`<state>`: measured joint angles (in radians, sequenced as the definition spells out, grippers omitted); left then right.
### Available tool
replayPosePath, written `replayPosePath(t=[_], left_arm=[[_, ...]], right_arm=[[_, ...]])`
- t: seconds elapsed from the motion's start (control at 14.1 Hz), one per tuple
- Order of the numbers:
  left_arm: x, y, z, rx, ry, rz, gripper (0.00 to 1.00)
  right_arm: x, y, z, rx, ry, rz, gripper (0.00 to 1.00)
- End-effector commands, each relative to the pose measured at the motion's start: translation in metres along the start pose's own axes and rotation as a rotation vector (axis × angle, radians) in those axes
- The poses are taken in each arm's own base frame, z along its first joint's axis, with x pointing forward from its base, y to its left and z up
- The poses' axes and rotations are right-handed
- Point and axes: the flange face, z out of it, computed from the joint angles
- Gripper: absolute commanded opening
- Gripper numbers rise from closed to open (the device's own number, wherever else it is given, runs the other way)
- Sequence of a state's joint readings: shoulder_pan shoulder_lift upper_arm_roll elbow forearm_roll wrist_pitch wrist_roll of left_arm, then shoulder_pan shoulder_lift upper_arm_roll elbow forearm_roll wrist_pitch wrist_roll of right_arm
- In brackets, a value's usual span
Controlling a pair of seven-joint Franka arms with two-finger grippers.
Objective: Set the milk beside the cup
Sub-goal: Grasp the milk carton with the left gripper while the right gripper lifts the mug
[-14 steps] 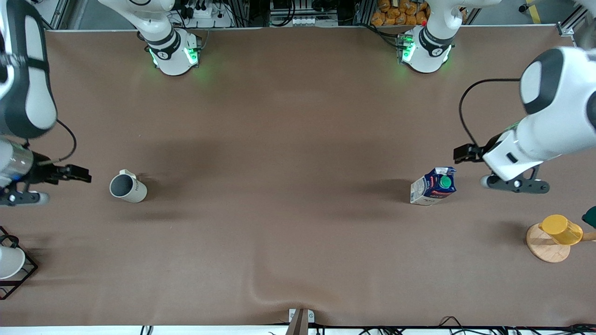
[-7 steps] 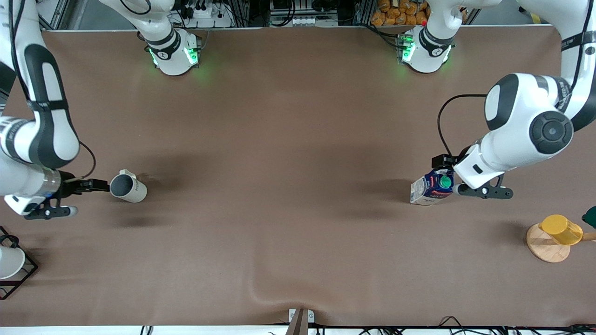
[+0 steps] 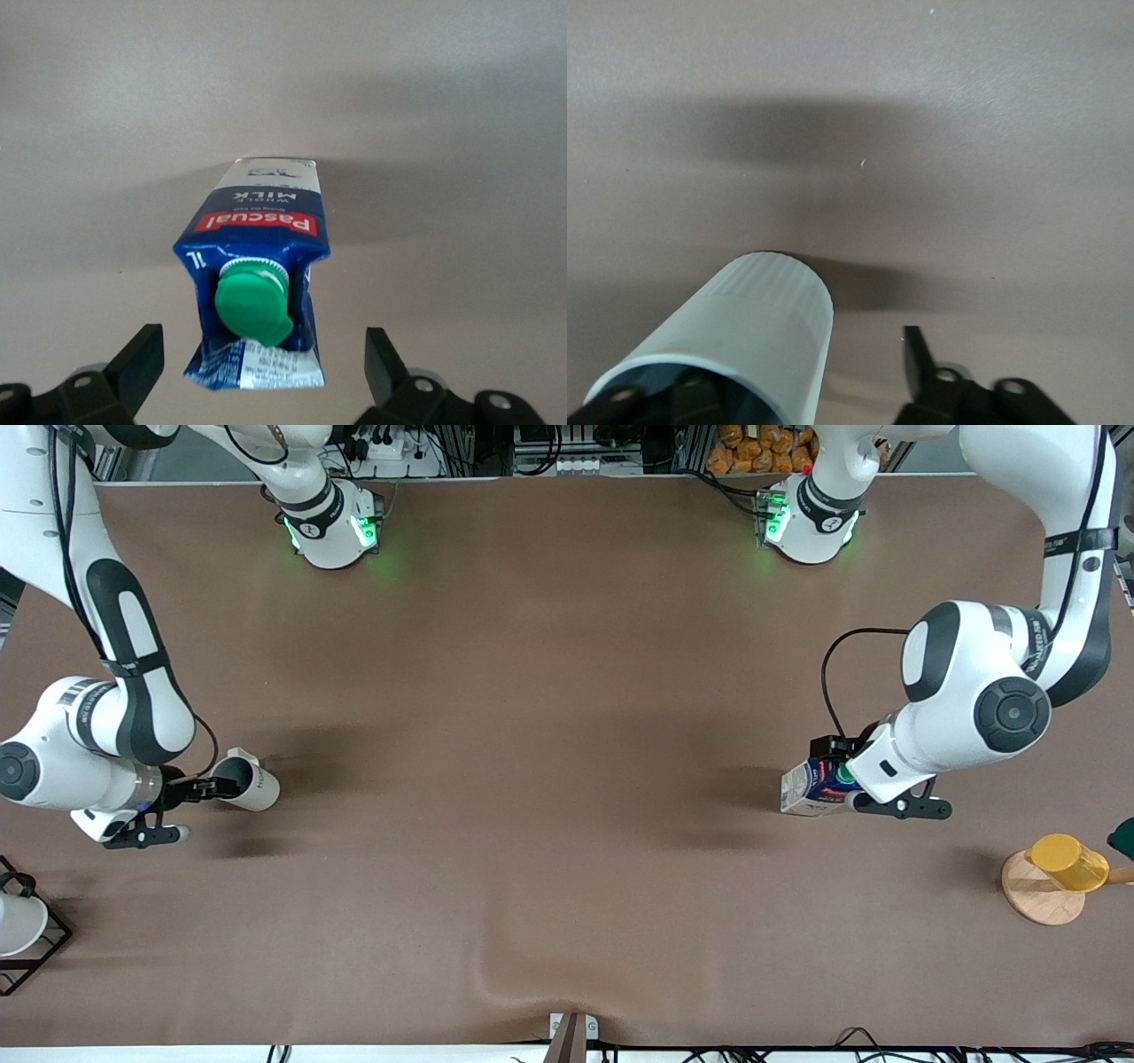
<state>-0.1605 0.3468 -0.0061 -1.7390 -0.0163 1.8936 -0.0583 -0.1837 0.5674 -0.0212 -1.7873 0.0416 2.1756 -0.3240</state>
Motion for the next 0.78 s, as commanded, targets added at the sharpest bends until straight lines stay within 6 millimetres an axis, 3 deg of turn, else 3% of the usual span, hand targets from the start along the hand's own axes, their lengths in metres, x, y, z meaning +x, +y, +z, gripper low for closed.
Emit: replayPosePath(t=[0.0, 0.21, 0.35, 0.43, 0.5, 0.57, 0.64, 0.71], left_arm=[[0.006, 0.001, 0.011, 0.018, 0.002, 0.005, 1.00], [0.012, -0.001, 0.035, 0.019, -0.034, 0.012, 1.00], [0.016, 0.001, 0.040, 0.020, -0.022, 0.017, 1.00], [0.020, 0.005, 0.039, 0.018, 0.004, 0.020, 0.80], [0.021, 0.008, 0.039, 0.019, 0.009, 0.026, 0.38], [0.021, 0.008, 0.039, 0.019, 0.009, 0.025, 0.07], [0.021, 0.007, 0.039, 0.019, 0.009, 0.023, 0.00], [0.021, 0.007, 0.039, 0.019, 0.009, 0.023, 0.00]], right_arm=[[-0.003, -0.011, -0.016, 0.025, 0.006, -0.014, 0.00], [0.003, -0.050, -0.053, 0.034, -0.062, 0.031, 0.00], [0.008, -0.082, -0.076, 0.031, -0.114, 0.079, 0.00], [0.009, -0.098, -0.089, 0.025, -0.123, 0.101, 0.00], [0.008, -0.115, -0.097, 0.017, -0.128, 0.125, 0.00], [0.007, -0.135, -0.103, 0.008, -0.132, 0.147, 0.00], [0.005, -0.163, -0.111, -0.004, -0.139, 0.179, 0.00], [0.003, -0.196, -0.118, -0.017, -0.140, 0.226, 0.00]])
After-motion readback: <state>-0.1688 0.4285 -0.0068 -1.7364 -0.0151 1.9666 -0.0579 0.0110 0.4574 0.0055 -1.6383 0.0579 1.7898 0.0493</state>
